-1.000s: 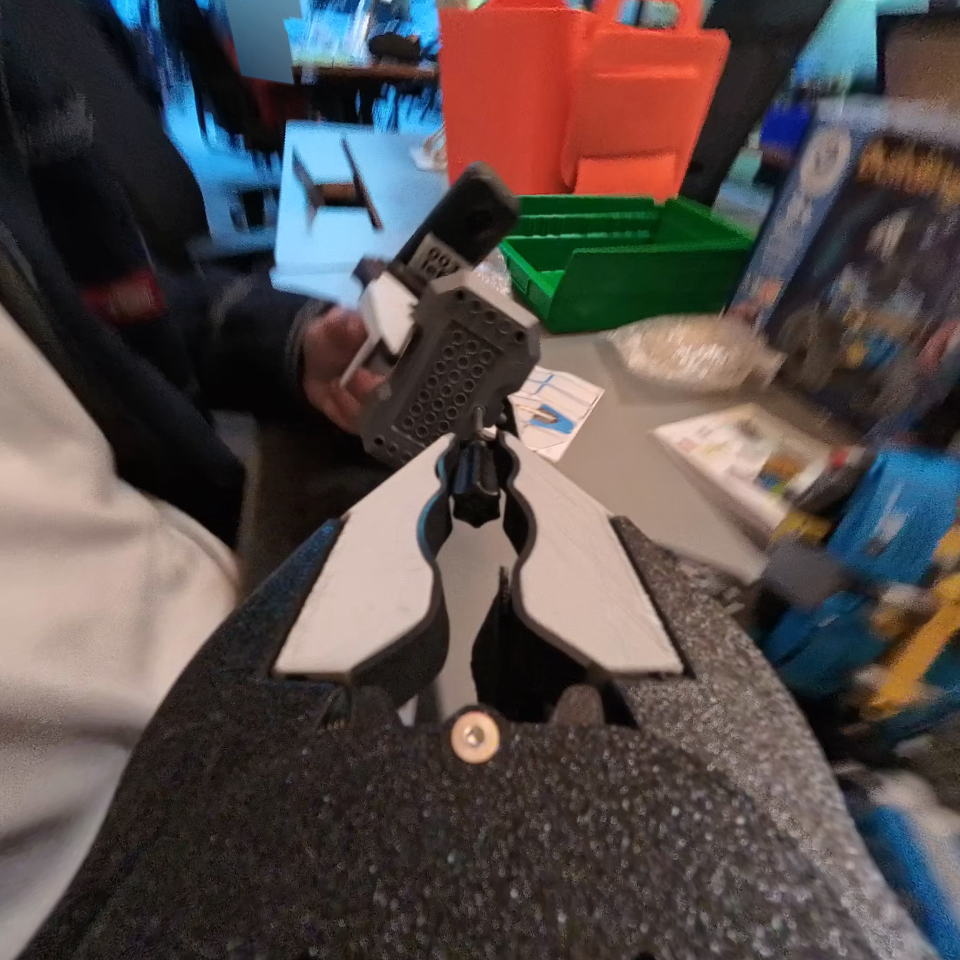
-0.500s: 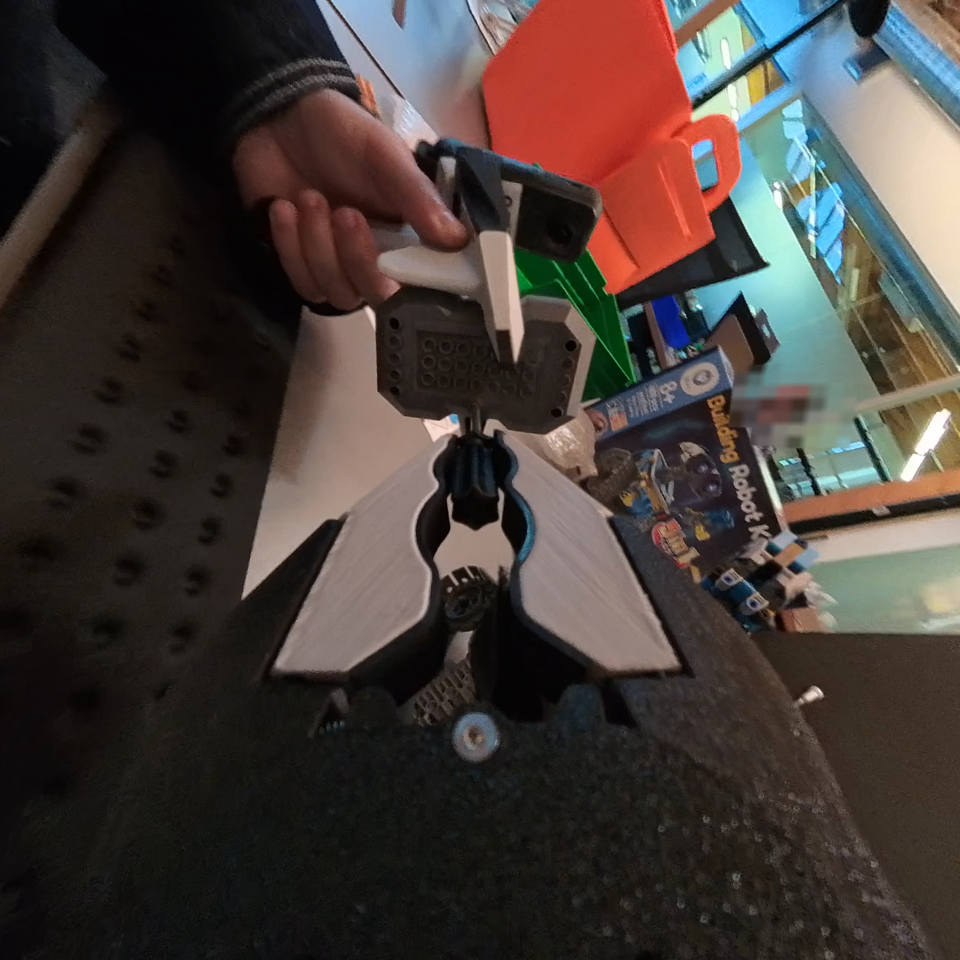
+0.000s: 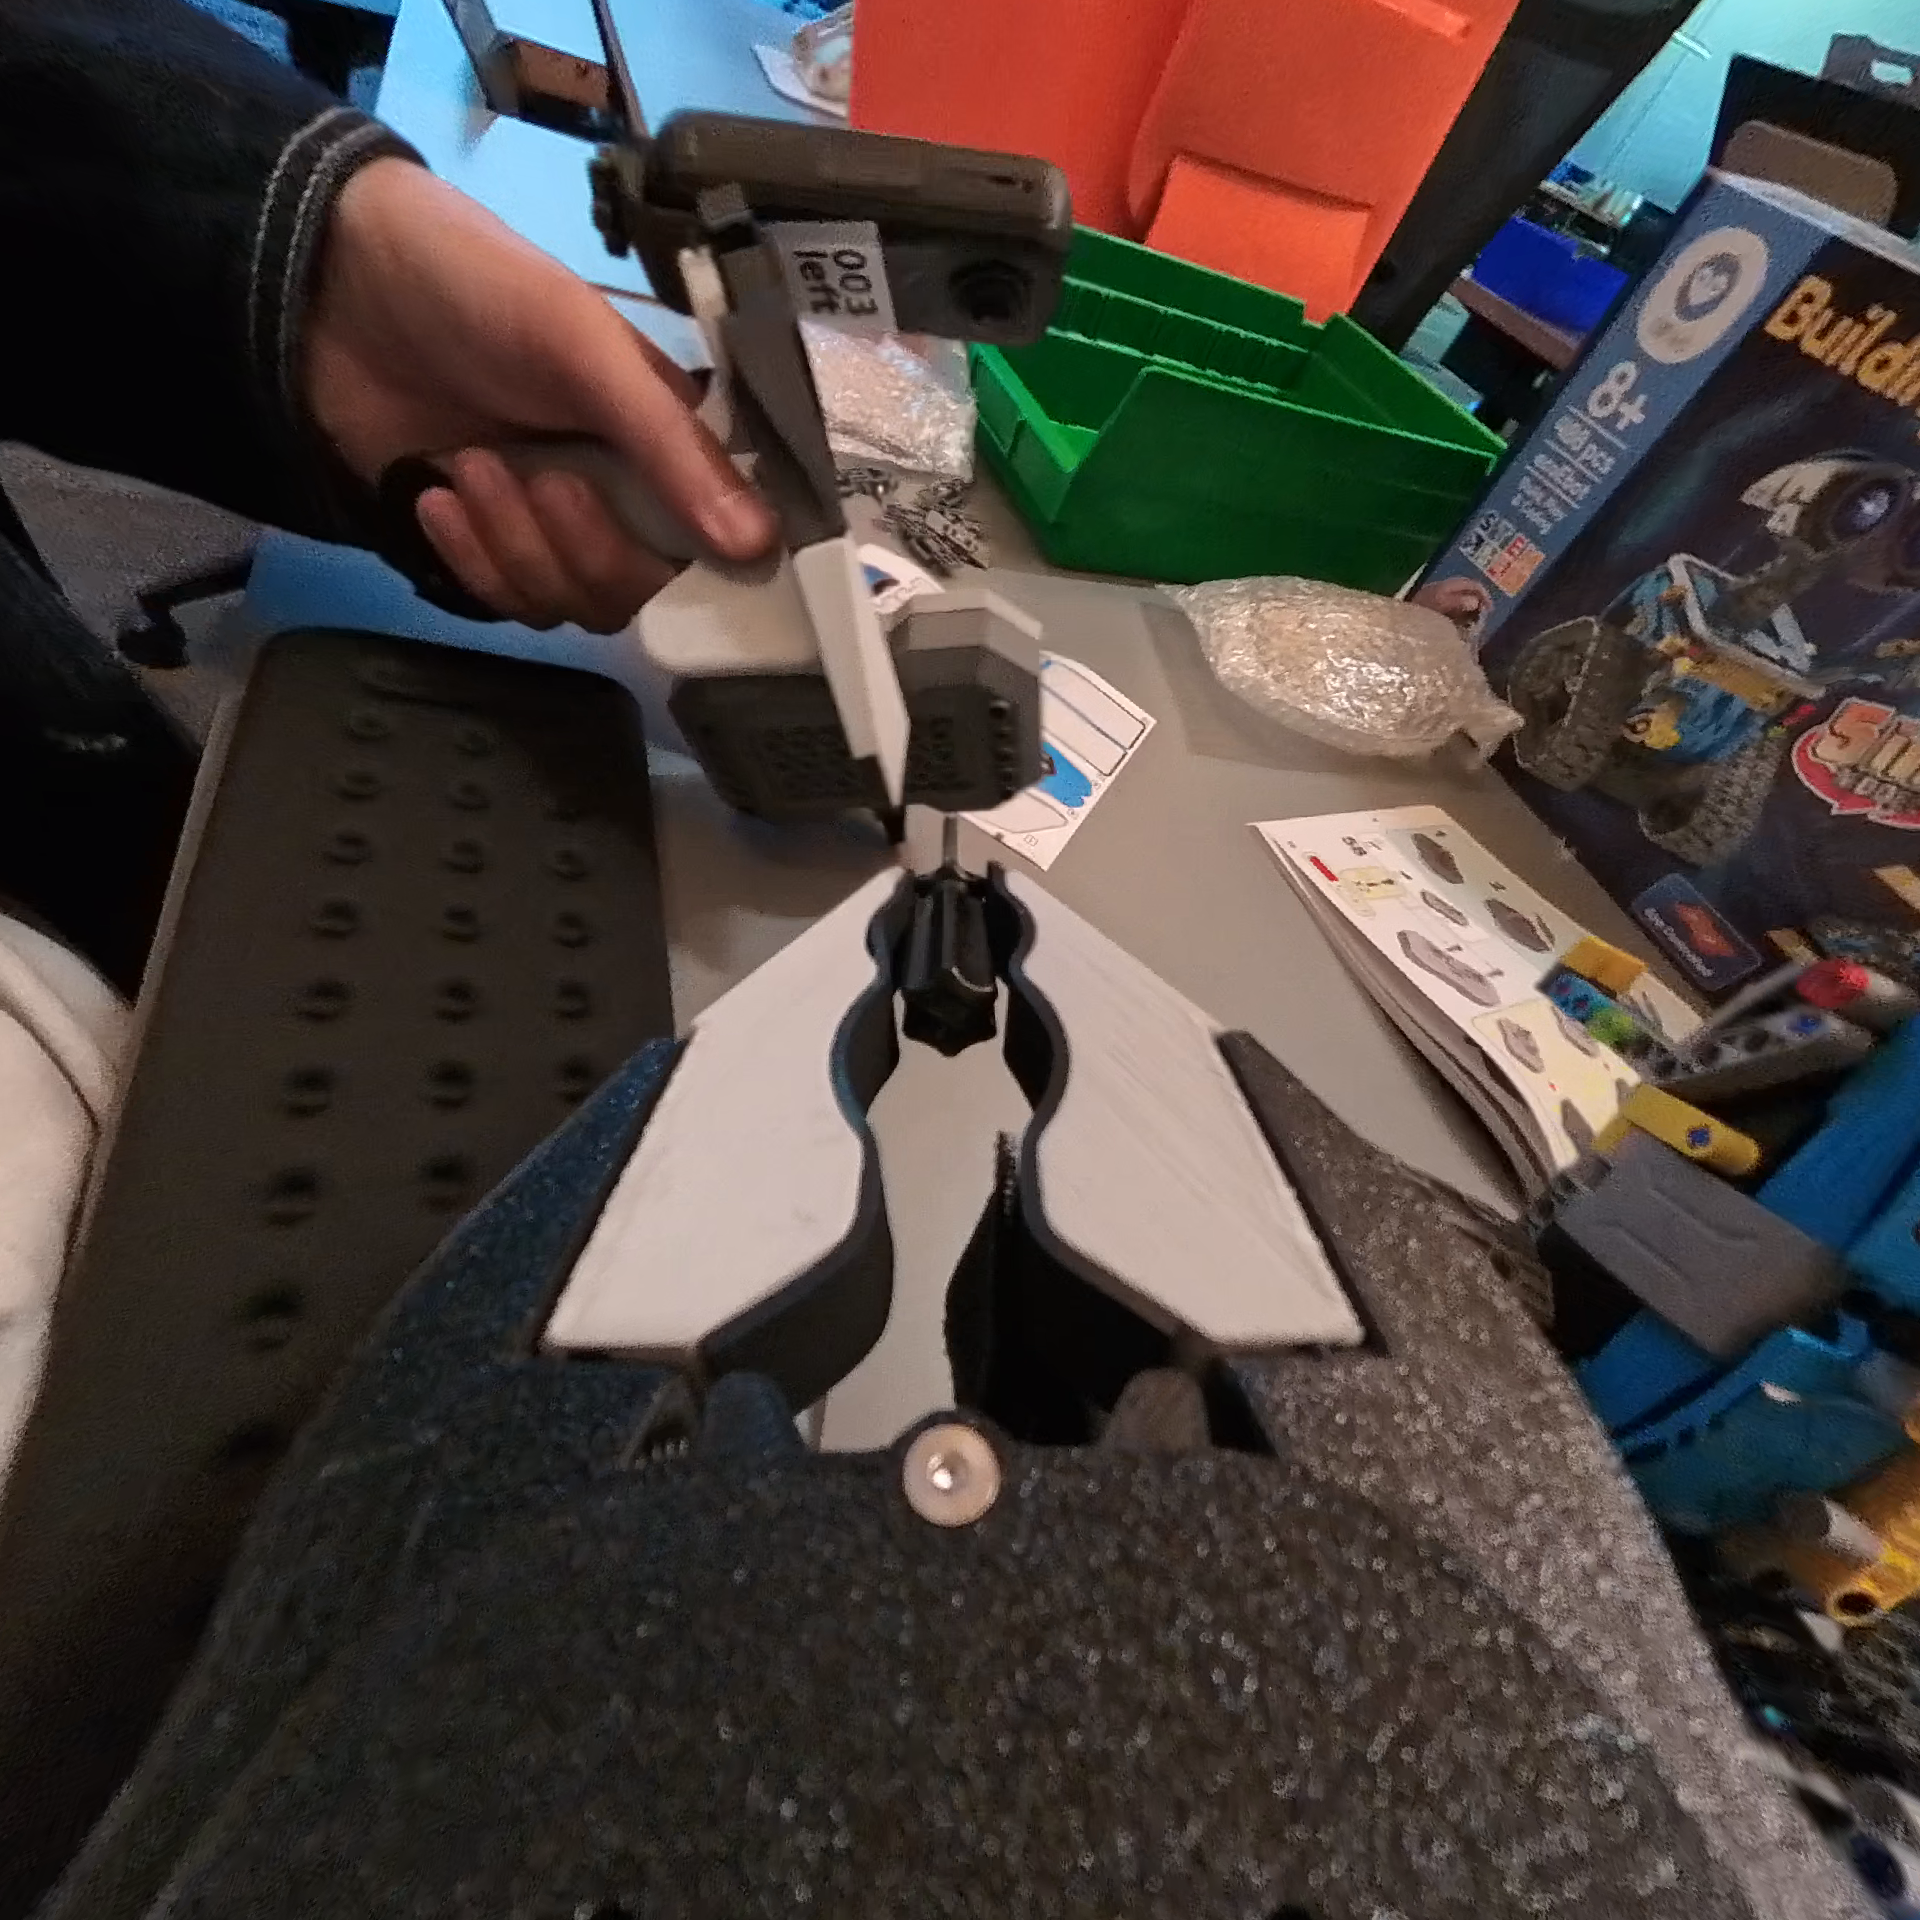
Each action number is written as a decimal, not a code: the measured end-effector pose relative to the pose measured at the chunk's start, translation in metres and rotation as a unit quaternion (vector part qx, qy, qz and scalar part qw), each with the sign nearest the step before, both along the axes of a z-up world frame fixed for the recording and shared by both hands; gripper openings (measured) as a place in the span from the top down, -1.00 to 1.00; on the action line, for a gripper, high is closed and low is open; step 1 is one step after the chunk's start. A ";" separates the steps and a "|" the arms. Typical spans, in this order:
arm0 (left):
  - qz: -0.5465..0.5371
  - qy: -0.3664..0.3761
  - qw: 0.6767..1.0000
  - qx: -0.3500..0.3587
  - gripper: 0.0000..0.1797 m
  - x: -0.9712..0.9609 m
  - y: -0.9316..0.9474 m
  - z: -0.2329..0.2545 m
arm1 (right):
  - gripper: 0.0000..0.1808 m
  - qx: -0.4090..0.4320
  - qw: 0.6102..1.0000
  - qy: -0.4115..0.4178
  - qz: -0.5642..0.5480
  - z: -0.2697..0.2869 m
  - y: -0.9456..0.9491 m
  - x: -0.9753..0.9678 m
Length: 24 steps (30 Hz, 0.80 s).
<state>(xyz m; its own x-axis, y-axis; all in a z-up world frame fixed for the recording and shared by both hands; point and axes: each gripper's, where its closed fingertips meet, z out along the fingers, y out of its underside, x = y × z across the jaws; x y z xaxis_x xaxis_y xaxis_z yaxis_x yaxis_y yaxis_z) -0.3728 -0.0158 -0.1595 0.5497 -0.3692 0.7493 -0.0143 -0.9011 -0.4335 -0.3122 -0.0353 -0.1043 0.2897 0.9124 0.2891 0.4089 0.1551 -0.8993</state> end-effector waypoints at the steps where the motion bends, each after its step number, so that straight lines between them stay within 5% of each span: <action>1: -0.006 0.016 1.000 0.002 0.24 -0.003 -0.001 -0.002 | 0.86 -0.005 1.000 0.007 -0.006 0.001 0.002 0.003; 10: -0.027 0.273 0.961 0.042 0.28 -0.036 -0.004 -0.010 | 0.86 -0.011 0.999 0.027 -0.038 0.006 0.011 0.018; 16: -0.050 0.351 0.934 0.046 0.43 -0.050 -0.006 -0.002 | 0.86 -0.026 0.997 0.052 -0.040 0.012 0.011 0.025; 24: -0.195 0.561 0.789 0.159 0.47 -0.067 -0.003 -0.007 | 0.86 -0.036 0.997 0.062 -0.039 0.014 0.010 0.027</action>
<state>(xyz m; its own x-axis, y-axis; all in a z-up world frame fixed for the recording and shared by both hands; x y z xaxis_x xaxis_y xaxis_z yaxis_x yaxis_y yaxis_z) -0.4399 -0.0185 -0.1660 0.5989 -0.7460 -0.2911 -0.7990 -0.5814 -0.1540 -0.2852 -0.0255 -0.0906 0.3895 0.9030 0.1813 0.3024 0.0606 -0.9513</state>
